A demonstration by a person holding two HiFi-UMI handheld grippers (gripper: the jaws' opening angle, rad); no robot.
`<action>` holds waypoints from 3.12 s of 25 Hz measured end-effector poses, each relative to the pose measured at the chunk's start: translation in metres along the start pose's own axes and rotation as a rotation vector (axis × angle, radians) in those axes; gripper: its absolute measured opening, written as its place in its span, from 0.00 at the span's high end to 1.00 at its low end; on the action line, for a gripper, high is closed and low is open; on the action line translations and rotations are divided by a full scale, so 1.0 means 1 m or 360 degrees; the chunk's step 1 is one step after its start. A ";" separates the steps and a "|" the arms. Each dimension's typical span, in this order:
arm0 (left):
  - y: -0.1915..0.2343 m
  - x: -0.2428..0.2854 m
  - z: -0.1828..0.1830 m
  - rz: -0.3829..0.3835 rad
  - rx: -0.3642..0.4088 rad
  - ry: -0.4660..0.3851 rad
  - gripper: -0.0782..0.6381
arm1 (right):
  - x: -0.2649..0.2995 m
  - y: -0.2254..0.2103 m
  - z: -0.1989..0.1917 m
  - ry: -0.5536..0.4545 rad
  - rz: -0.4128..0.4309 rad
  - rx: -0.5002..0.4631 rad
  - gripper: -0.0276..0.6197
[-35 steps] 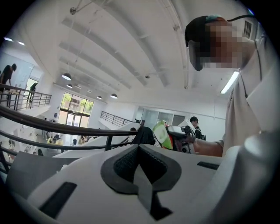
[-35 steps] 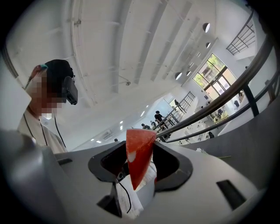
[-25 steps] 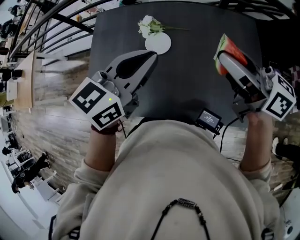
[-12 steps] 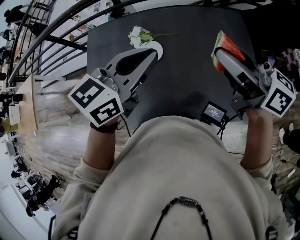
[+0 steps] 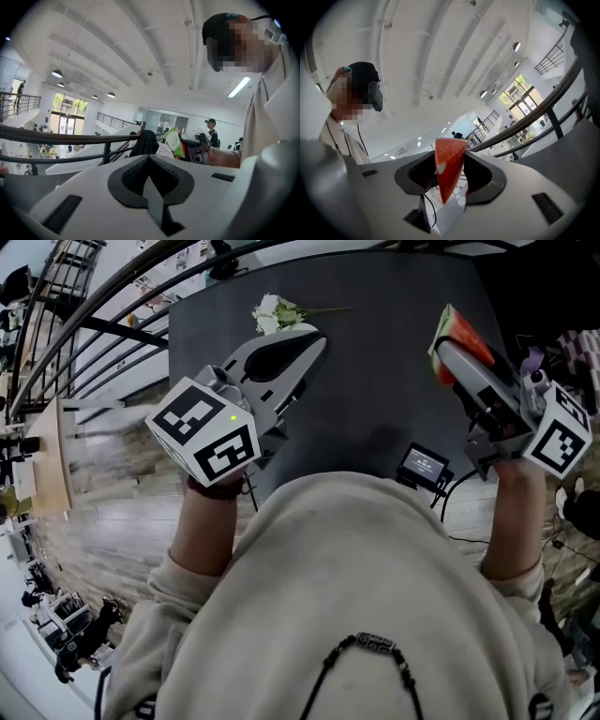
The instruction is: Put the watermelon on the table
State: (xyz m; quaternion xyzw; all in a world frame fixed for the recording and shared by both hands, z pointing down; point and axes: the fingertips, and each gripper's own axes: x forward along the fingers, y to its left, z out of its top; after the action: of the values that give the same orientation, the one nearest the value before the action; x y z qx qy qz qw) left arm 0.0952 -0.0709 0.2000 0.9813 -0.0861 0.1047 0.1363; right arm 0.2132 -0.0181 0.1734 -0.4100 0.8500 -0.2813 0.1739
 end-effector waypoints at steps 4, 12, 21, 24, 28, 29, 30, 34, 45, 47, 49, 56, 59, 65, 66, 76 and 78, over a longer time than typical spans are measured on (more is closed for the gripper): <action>0.011 -0.019 0.010 0.0076 -0.0070 -0.0022 0.88 | 0.013 0.012 0.011 0.0024 -0.0014 -0.0066 0.65; 0.010 -0.026 0.008 0.0081 -0.0037 -0.0026 0.88 | 0.016 0.006 0.000 0.0031 -0.0017 -0.0038 0.65; 0.025 -0.025 0.012 0.0068 -0.0089 -0.0029 0.88 | 0.025 -0.002 0.012 0.0054 -0.0066 -0.0060 0.65; 0.025 -0.033 0.011 0.0066 -0.0093 -0.0032 0.88 | 0.030 0.004 0.011 0.0102 -0.0089 -0.0073 0.65; 0.021 -0.048 0.009 0.0060 -0.0164 -0.0061 0.88 | 0.034 0.019 0.009 0.0174 -0.0114 -0.0037 0.65; 0.026 -0.046 0.003 0.0062 -0.0187 -0.0053 0.88 | 0.039 0.016 0.006 0.0188 -0.0116 -0.0031 0.65; 0.033 -0.041 -0.005 0.0065 -0.0208 -0.0039 0.88 | 0.044 0.007 0.002 0.0202 -0.0117 -0.0023 0.65; 0.060 -0.028 -0.031 0.0062 -0.0236 -0.0016 0.88 | 0.066 -0.032 -0.015 0.0255 -0.0113 0.0006 0.65; 0.067 -0.038 -0.070 -0.0013 -0.0346 -0.0022 0.88 | 0.112 -0.039 -0.024 0.0385 -0.0128 -0.0052 0.65; 0.068 -0.038 -0.077 -0.0010 -0.0383 -0.0042 0.88 | 0.114 -0.040 -0.026 0.0409 -0.0137 -0.0046 0.65; 0.070 -0.037 -0.082 0.0004 -0.0408 -0.0052 0.88 | 0.116 -0.041 -0.028 0.0446 -0.0145 -0.0046 0.65; 0.070 -0.039 -0.085 -0.0043 -0.0465 -0.0093 0.88 | 0.136 -0.051 -0.033 0.0517 -0.0180 -0.0032 0.65; 0.082 -0.047 -0.087 -0.0014 -0.0488 -0.0117 0.88 | 0.156 -0.052 -0.039 0.0557 -0.0144 -0.0087 0.65; 0.099 -0.061 -0.086 0.0058 -0.0513 -0.0175 0.88 | 0.180 -0.065 -0.054 0.0594 -0.0136 -0.0040 0.65; 0.100 -0.063 -0.086 0.0065 -0.0515 -0.0177 0.88 | 0.183 -0.066 -0.055 0.0605 -0.0134 -0.0039 0.65; 0.121 -0.078 -0.095 0.0160 -0.0560 -0.0211 0.88 | 0.211 -0.088 -0.073 0.0707 -0.0131 -0.0053 0.65; 0.124 -0.080 -0.096 0.0178 -0.0577 -0.0221 0.88 | 0.215 -0.093 -0.078 0.0728 -0.0137 -0.0052 0.65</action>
State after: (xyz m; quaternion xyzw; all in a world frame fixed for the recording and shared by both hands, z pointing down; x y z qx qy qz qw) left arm -0.0241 -0.1497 0.3027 0.9393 -0.1670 0.0269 0.2984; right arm 0.0982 -0.2096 0.2779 -0.3741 0.8536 -0.3602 -0.0421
